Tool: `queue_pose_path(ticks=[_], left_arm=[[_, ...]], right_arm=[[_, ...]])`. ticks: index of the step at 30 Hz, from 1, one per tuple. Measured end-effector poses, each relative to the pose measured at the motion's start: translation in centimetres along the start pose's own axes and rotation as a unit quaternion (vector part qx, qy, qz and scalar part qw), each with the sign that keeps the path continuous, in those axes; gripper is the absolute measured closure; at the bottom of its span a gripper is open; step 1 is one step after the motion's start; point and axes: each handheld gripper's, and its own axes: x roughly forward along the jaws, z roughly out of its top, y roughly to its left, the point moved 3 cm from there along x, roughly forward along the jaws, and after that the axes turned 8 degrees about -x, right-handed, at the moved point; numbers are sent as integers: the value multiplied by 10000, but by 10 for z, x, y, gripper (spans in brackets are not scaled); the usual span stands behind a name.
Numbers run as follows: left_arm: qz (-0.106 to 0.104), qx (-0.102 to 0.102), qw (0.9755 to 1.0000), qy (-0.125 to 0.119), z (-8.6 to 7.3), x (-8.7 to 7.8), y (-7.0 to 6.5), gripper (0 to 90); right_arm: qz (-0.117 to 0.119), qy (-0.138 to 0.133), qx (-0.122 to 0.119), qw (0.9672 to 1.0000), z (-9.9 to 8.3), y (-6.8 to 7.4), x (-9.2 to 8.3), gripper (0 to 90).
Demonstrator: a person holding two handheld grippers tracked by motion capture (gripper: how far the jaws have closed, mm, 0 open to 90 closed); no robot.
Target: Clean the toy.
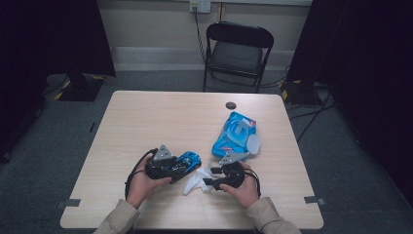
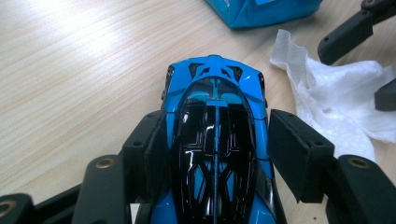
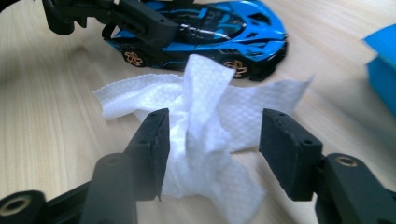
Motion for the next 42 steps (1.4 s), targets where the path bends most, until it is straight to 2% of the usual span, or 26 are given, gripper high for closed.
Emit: queue_pose_path(ticks=[2, 7, 9, 13, 16, 17, 18, 21, 23, 25, 27, 30, 36, 39, 42], left_arm=[[-43, -65, 10000, 26, 1, -3, 0, 381], [-128, -93, 9997, -190, 13, -16, -2, 364], [-261, -75, 9992, -290, 20, -20, -9, 349], [-551, 138, 9978, -328, 26, -15, -30, 346], [-807, 327, 9961, -150, 25, -3, -53, 349], [-807, 327, 9961, -150, 25, -3, -53, 356], [-880, 416, 9952, -72, 24, 3, -61, 367], [-991, 531, 9936, 68, 19, 15, -72, 397], [-965, 650, 9930, 207, 15, 24, -76, 409], [-937, 621, 9934, 225, 12, 31, -77, 427], [-820, 719, 9937, 261, 9, 36, -75, 440], [-785, 682, 9941, 303, 6, 40, -74, 466], [-751, 763, 9934, 405, -1, 43, -75, 544], [-784, 687, 9936, 426, -3, 42, -75, 610], [-796, 442, 9945, 524, -2, 39, -75, 741]], right_arm=[[-73, -13, 12, 10000, 0, -2, -4, 375], [-116, -45, 38, 9999, 2, -8, -16, 309], [-192, -74, 40, 9998, 1, -13, -22, 277], [-308, -124, 158, 9993, -2, -23, -31, 247], [-340, -58, 118, 9993, -5, -29, -39, 219], [-335, -46, 105, 9994, -7, -30, -41, 209], [-353, -38, 90, 9993, -8, -31, -42, 206], [-374, 16, 31, 9993, -12, -33, -45, 203], [-342, -2, 60, 9994, -14, -34, -46, 203], [-316, -18, 77, 9995, -16, -35, -46, 203], [-290, 5, 61, 9996, -17, -34, -45, 204], [-212, -13, 59, 9998, -17, -34, -45, 203], [-193, 28, 26, 9998, -17, -32, -42, 203], [-215, 3, 34, 9998, -16, -33, -44, 203], [-210, -22, 46, 9998, -15, -34, -44, 203]])
